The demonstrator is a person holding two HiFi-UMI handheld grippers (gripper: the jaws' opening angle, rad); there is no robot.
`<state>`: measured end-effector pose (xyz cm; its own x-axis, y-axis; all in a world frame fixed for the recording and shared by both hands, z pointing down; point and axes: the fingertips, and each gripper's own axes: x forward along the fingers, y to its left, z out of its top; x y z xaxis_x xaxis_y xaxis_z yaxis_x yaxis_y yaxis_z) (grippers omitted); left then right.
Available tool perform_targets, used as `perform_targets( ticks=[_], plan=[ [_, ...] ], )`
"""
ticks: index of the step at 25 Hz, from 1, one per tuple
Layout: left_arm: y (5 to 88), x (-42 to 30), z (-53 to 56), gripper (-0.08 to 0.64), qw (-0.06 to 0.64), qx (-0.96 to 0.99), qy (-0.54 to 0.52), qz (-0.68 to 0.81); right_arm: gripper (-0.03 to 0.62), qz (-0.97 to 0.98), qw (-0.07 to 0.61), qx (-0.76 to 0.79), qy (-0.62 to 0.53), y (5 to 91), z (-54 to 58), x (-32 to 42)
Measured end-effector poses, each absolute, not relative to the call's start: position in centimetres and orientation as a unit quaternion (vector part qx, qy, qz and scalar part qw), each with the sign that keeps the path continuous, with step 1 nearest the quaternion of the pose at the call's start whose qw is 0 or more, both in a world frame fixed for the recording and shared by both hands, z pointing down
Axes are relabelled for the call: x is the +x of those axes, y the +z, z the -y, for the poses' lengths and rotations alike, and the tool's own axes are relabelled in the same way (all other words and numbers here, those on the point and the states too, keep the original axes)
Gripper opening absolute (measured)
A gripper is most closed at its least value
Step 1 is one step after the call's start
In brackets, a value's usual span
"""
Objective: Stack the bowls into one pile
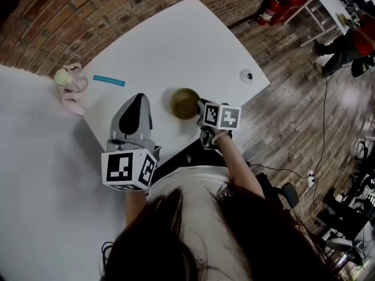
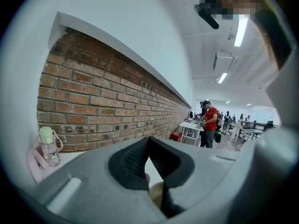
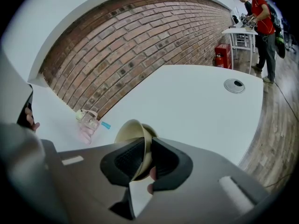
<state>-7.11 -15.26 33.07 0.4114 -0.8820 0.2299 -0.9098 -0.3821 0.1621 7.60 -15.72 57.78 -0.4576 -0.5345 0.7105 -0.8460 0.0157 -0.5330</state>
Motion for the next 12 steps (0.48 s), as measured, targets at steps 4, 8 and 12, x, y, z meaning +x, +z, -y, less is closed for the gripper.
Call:
perform_targets(
  ticks=[4,8,12],
  plan=[
    [32.7,-7.0,15.1,0.000,0.129,0.832,0.051,0.538,0.054,0.695,0.153,0.498,0.496,57.5,15.6,7.9],
    [32.4,-6.6,14.7,0.000,0.123,0.835,0.048,0.533,0.055,0.697,0.148,0.498,0.494,57.1,15.3,8.2],
    [32.0,-6.3,14.1,0.000,0.118,0.838,0.045,0.532,0.058,0.698,0.146,0.497,0.493,57.0,15.0,8.4]
  ],
)
